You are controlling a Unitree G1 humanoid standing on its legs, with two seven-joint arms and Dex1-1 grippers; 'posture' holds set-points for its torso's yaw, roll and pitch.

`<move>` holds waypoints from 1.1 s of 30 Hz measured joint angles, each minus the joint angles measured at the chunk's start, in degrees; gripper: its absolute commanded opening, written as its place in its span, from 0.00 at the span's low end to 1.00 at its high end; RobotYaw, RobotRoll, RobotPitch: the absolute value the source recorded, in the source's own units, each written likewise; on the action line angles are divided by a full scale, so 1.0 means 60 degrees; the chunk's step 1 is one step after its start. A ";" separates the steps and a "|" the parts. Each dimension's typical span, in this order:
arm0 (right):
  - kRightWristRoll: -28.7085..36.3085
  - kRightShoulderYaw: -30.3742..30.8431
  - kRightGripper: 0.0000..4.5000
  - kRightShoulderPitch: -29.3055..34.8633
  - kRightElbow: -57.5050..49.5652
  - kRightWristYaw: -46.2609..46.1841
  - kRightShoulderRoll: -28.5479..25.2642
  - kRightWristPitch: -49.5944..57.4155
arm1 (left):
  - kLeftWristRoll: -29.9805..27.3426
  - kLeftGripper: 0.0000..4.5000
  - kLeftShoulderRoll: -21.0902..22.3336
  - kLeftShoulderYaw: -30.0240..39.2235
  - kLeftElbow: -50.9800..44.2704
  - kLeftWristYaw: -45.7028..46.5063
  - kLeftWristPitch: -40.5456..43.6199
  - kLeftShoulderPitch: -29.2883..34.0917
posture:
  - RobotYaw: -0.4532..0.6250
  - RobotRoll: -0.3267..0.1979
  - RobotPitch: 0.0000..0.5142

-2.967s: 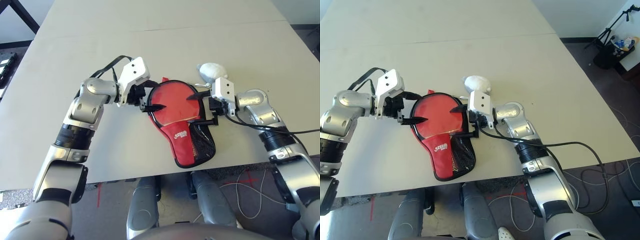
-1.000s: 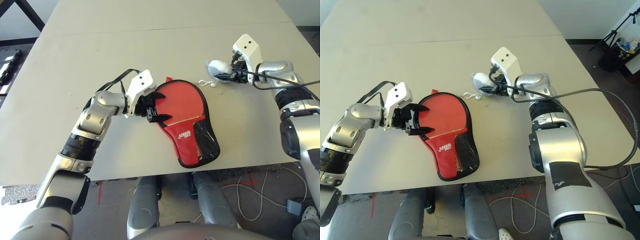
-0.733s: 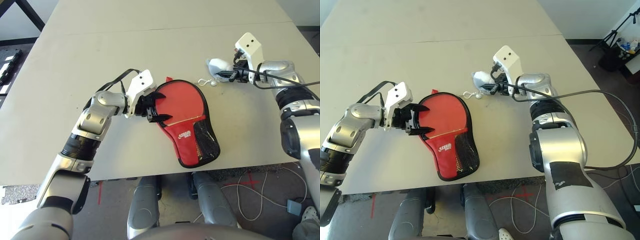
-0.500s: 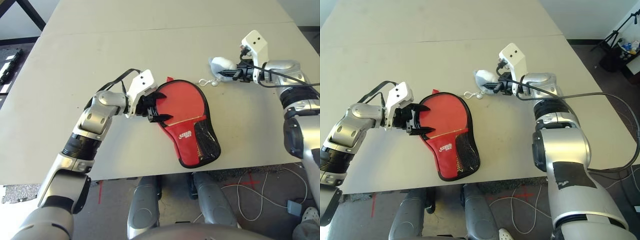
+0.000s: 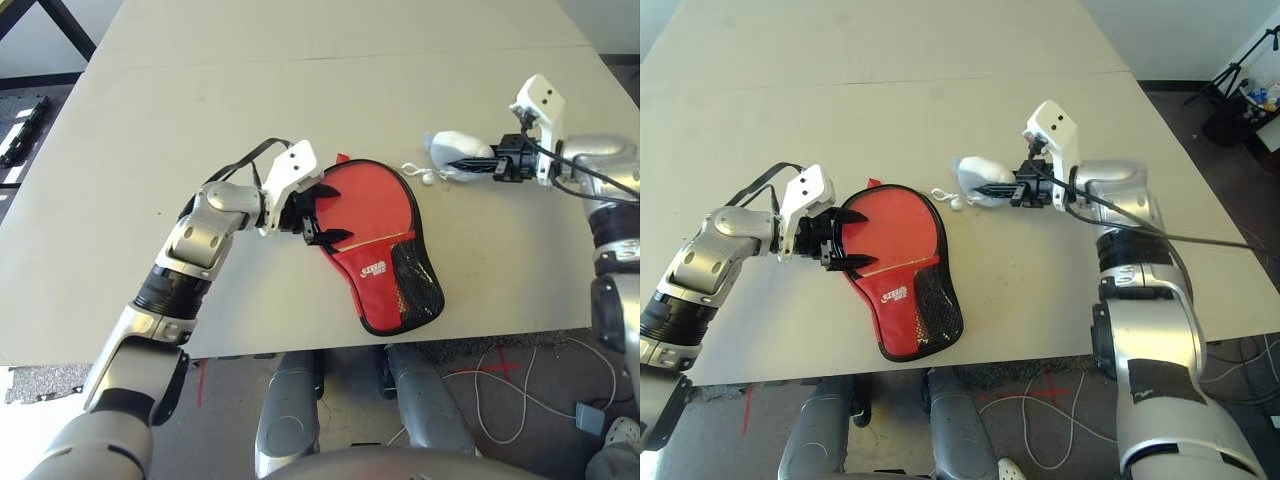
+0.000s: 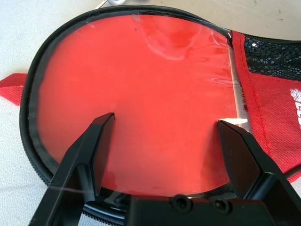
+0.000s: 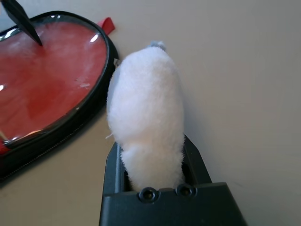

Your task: Store the ping-pong paddle in its case and zip it.

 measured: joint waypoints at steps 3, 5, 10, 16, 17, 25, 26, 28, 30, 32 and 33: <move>0.0426 -0.0065 0.13 0.0627 -0.0874 0.0147 -0.0098 0.0267 | -0.0003 1.00 -0.0014 -0.0028 0.0046 0.0000 -0.0002 -0.0014 | 0.39 0.62 0.54; 0.0679 -0.0090 0.13 0.0928 -0.1355 0.0187 -0.0179 0.0406 | -0.0003 1.00 -0.0026 -0.0038 0.0072 0.0003 -0.0002 -0.0022 | 0.39 0.62 0.54; 0.1120 -0.0120 0.13 0.1430 -0.2212 0.0321 -0.0362 0.0599 | -0.0006 1.00 -0.0050 -0.0062 0.0108 0.0012 -0.0003 -0.0026 | 0.38 0.62 0.54; 0.1589 -0.0115 0.13 0.2004 -0.3013 0.0777 -0.0674 0.0990 | -0.0005 1.00 -0.0095 -0.0080 0.0119 0.0028 -0.0005 -0.0029 | 0.38 0.62 0.54; 0.1677 -0.0112 0.13 0.2093 -0.3141 0.0861 -0.0720 0.1055 | -0.0005 1.00 -0.0109 -0.0080 0.0124 0.0034 -0.0005 -0.0029 | 0.38 0.62 0.54; 0.2110 0.0189 0.13 0.2931 -0.4215 0.1646 -0.1319 0.1793 | 0.0000 1.00 -0.0171 -0.0096 0.0164 0.0050 -0.0014 -0.0045 | 0.38 0.62 0.54; 0.2132 0.0202 0.13 0.2986 -0.4281 0.1719 -0.1367 0.1864 | 0.0000 1.00 -0.0173 -0.0096 0.0178 0.0051 -0.0018 -0.0049 | 0.38 0.62 0.54; 0.2207 0.0272 0.13 0.3157 -0.4522 0.1914 -0.1557 0.2065 | 0.0000 1.00 -0.0188 -0.0103 0.0209 0.0053 -0.0032 -0.0059 | 0.38 0.62 0.54; 0.2255 0.0415 0.13 0.3303 -0.4723 0.2090 -0.1733 0.2234 | 0.0000 1.00 -0.0195 -0.0111 0.0222 0.0056 -0.0039 -0.0061 | 0.38 0.62 0.54; 0.2330 0.0505 0.13 0.3405 -0.4852 0.2246 -0.1803 0.2395 | 0.0000 1.00 -0.0197 -0.0114 0.0235 0.0060 -0.0040 -0.0066 | 0.38 0.62 0.54; 0.2417 0.0573 0.13 0.3499 -0.4953 0.2354 -0.1907 0.2531 | 0.0000 1.00 -0.0205 -0.0125 0.0237 0.0069 -0.0042 -0.0069 | 0.38 0.62 0.54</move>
